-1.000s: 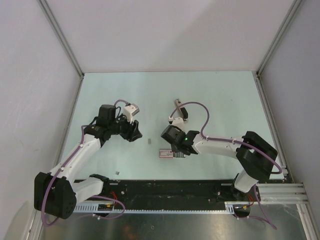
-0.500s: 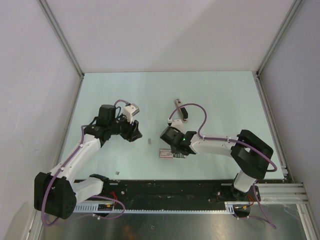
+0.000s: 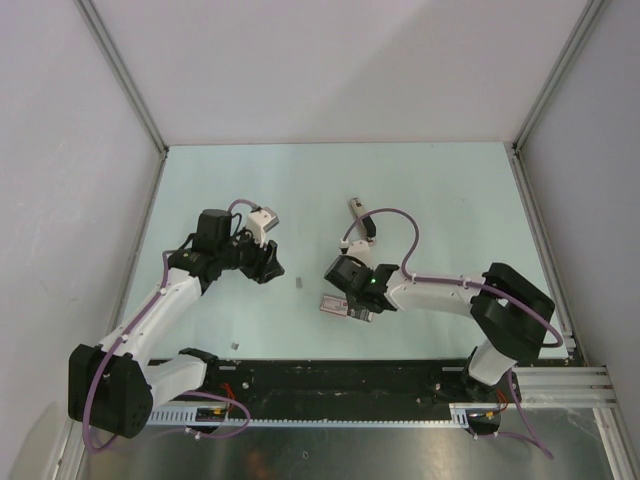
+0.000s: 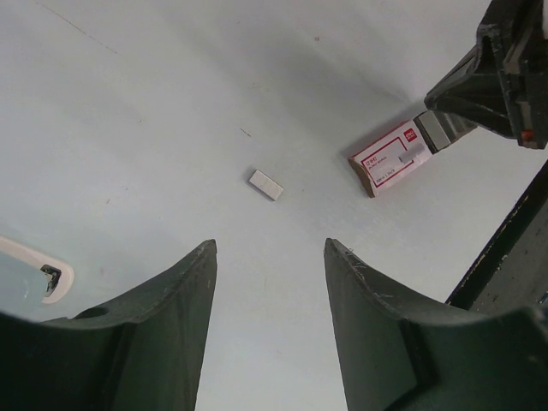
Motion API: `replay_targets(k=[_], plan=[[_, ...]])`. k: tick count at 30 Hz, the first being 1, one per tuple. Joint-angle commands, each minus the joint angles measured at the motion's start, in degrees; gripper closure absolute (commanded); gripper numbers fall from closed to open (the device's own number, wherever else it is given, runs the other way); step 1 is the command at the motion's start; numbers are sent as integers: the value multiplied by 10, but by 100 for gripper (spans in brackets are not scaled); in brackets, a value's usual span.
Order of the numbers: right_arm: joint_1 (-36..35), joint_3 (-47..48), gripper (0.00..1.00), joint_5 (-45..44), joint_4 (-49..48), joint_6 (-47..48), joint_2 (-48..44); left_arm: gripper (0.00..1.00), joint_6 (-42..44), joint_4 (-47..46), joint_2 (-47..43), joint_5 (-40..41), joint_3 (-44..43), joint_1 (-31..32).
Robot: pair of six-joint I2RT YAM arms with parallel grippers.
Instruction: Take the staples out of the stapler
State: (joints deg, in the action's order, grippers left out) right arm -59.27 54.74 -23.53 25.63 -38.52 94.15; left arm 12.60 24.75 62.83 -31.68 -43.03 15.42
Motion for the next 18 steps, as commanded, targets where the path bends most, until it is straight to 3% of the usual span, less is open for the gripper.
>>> replay_targets(k=[1,18], plan=[[-4,-7,92,-14,16,-13,-40,42,40,4,-10,-12,-6,1],[-20,-10,94,21,-2,-2,-56,42,46,4,-1,-11,-9,1]])
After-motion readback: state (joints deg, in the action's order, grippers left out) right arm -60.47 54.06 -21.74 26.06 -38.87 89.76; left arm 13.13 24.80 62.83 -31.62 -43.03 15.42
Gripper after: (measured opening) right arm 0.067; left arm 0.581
